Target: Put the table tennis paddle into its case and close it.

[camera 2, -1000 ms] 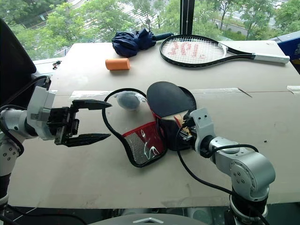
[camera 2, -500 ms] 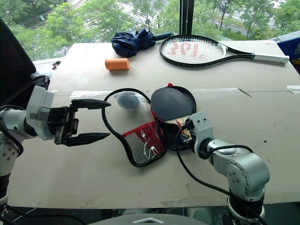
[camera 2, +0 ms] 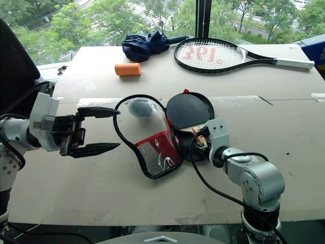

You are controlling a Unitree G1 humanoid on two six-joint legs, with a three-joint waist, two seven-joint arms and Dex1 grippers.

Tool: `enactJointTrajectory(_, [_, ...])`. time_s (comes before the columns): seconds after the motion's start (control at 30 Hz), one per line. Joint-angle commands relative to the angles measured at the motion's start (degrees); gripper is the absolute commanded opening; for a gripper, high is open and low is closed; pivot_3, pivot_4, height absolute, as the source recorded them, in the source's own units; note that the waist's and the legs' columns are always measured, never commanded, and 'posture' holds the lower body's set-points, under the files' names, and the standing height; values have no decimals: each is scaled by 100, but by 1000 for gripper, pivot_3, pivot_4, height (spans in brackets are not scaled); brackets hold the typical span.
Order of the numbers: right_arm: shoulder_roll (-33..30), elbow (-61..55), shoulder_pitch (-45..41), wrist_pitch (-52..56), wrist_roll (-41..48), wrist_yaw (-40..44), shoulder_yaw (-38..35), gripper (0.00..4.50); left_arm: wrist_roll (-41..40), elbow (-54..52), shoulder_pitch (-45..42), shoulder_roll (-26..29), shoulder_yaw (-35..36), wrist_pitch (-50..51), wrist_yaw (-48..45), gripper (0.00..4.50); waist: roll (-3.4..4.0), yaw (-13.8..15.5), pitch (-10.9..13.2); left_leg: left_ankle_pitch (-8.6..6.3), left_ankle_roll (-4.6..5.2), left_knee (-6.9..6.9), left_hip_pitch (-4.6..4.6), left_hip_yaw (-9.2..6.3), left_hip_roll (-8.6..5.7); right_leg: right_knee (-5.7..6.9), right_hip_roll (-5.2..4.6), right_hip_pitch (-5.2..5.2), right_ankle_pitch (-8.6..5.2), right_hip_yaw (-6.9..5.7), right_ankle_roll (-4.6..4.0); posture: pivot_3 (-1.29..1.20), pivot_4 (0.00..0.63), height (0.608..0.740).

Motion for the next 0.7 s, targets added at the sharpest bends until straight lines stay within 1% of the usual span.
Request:
enactJointTrajectory(0.03, [82,-138,-143,-279,-16,39,-81,4282,-66,-149,-37,73,198,-4,51,4500,0,-5,0,0,0,0,1,-1,0,0,0,0,0,0,0,0,150,723])
enactJointTrajectory(0.07, [85,-167,-168,-327,9,81,-134,4408,-61,-154,-22,71,210,4,69,4500,0,-11,0,0,0,0,1,-1,0,1,1,0,0,0,0,0,150,723])
enactJointTrajectory(0.17, [-18,-325,-186,-494,243,414,-306,4408,-55,-163,76,76,281,45,121,4500,0,-34,0,0,-1,0,1,0,0,0,0,0,0,0,0,0,150,723])
enactJointTrajectory(0.23, [-309,-431,-94,-712,435,792,-508,4408,56,-131,332,104,388,11,101,4500,1,-49,0,0,0,0,1,0,0,-1,0,0,0,-2,0,0,150,723])
enactJointTrajectory(0.27, [-657,-484,80,-875,603,1166,-666,4408,76,-145,537,101,496,29,98,4500,1,-60,0,0,0,0,1,0,0,-1,-1,0,0,-2,0,0,150,723])
enactJointTrajectory(0.33, [-1373,-496,484,-1524,833,1929,-905,4408,92,-169,869,90,675,74,131,4500,0,-57,0,0,1,-1,0,0,0,-5,-4,2,0,-6,0,0,150,723])
enactJointTrajectory(0.4, [-1754,-303,811,-2218,1011,2487,-1222,4408,233,-114,1124,69,737,5,157,4500,-1,-54,0,-1,2,0,0,-2,0,-8,-18,3,0,-21,0,0,150,723])
enactJointTrajectory(0.47, [-2058,-20,1109,-2988,1093,3041,-1515,4408,415,-51,1354,12,730,-86,211,4500,0,-64,0,-1,2,-1,3,0,0,-5,-24,6,0,-28,0,0,150,723])
enactJointTrajectory(0.57, [-2370,439,1353,-3842,1130,3573,-1796,4408,722,105,1516,-88,604,-183,442,4500,-1,-78,0,-3,5,-4,11,2,2,-2,-25,13,7,-27,-11,0,150,723])
enactJointTrajectory(0.7, [-2830,1047,1696,-5090,894,4322,-1916,4408,1307,417,1631,-267,232,-568,632,4500,-1,-48,0,-4,7,-3,13,1,3,-4,-26,17,9,-30,-13,0,150,723])
